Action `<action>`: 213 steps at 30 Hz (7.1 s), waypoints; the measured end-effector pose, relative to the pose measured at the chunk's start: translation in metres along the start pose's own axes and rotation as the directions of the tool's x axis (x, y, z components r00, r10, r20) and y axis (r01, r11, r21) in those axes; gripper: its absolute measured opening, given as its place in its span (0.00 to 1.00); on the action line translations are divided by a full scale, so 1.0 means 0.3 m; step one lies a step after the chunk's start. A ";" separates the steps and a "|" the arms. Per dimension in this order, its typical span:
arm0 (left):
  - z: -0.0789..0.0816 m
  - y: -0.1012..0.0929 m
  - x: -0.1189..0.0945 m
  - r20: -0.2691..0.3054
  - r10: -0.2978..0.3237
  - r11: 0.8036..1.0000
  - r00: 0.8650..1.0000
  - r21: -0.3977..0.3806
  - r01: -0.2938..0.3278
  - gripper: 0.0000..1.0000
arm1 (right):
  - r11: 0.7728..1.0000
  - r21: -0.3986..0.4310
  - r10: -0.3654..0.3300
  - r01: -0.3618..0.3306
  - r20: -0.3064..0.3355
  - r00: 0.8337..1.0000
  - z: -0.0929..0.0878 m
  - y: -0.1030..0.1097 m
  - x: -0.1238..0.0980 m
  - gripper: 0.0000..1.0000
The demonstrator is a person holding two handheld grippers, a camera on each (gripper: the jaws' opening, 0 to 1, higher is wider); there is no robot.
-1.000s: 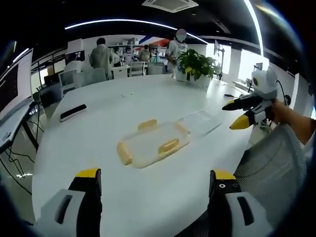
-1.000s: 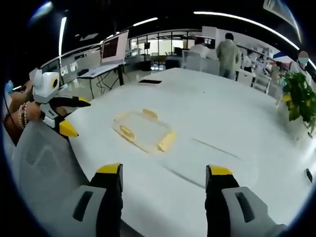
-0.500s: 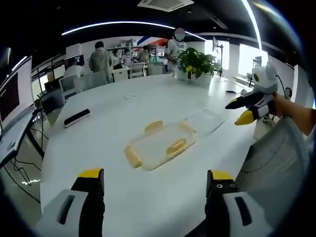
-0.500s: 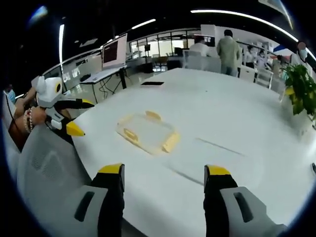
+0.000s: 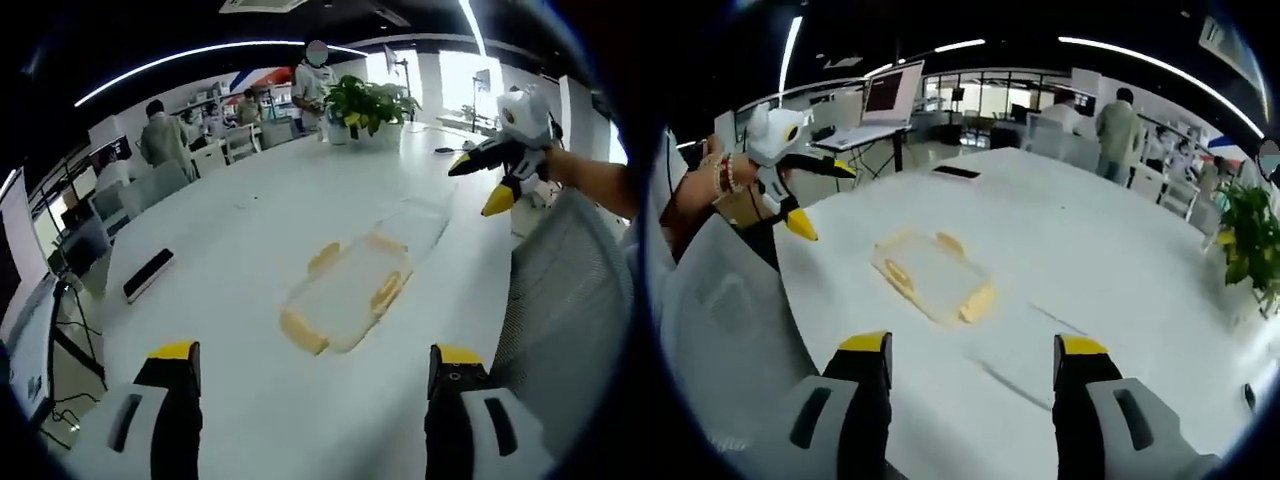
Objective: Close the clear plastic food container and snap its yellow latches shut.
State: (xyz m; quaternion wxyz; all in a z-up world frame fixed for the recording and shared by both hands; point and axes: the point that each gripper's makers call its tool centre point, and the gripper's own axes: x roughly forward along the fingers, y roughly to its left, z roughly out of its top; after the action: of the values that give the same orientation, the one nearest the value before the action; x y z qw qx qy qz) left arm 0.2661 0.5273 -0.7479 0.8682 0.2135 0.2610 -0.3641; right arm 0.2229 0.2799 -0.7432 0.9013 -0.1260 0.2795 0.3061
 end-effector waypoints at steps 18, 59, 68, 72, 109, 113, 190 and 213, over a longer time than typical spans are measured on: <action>-0.059 0.006 0.183 -0.203 -0.191 0.937 0.960 0.255 0.240 0.81 | 0.926 -0.262 0.217 -0.271 -0.217 0.952 0.066 0.010 0.199 0.60; -0.121 -0.022 0.356 -0.459 -0.365 0.742 0.810 0.382 0.551 0.46 | 0.606 -0.434 0.273 -0.667 -0.673 0.687 -0.109 -0.001 0.448 0.41; -0.134 -0.032 0.348 -0.479 -0.390 0.757 0.786 0.319 0.570 0.35 | 0.606 -0.438 0.260 -0.664 -0.680 0.685 -0.109 -0.009 0.457 0.38; -0.134 -0.032 0.347 -0.484 -0.392 0.758 0.782 0.312 0.573 0.34 | 0.608 -0.437 0.251 -0.663 -0.686 0.682 -0.108 -0.011 0.459 0.37; -0.054 -0.008 0.225 -0.519 -0.350 0.783 0.780 0.295 0.547 0.33 | 0.595 -0.471 0.308 -0.651 -0.615 0.726 0.021 0.013 0.378 0.36; -0.013 -0.019 0.201 -0.512 -0.342 0.789 0.788 0.299 0.537 0.33 | 0.588 -0.486 0.317 -0.646 -0.597 0.737 0.044 -0.004 0.340 0.36; 0.418 -0.488 0.577 -0.556 -0.374 0.752 0.742 0.286 0.594 0.34 | 0.628 -0.439 0.335 -0.643 -0.592 0.732 -0.245 -0.562 -0.040 0.37; 0.404 -0.488 0.590 -0.569 -0.347 0.736 0.746 0.327 0.592 0.35 | 0.648 -0.429 0.332 -0.629 -0.583 0.741 -0.270 -0.558 -0.035 0.38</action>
State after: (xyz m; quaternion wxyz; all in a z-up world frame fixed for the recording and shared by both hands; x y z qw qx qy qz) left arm 0.2992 0.2730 -0.7885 0.5685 0.4317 0.4096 -0.5680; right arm 0.2857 0.1119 -0.7936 0.6016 -0.3917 0.3929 0.5747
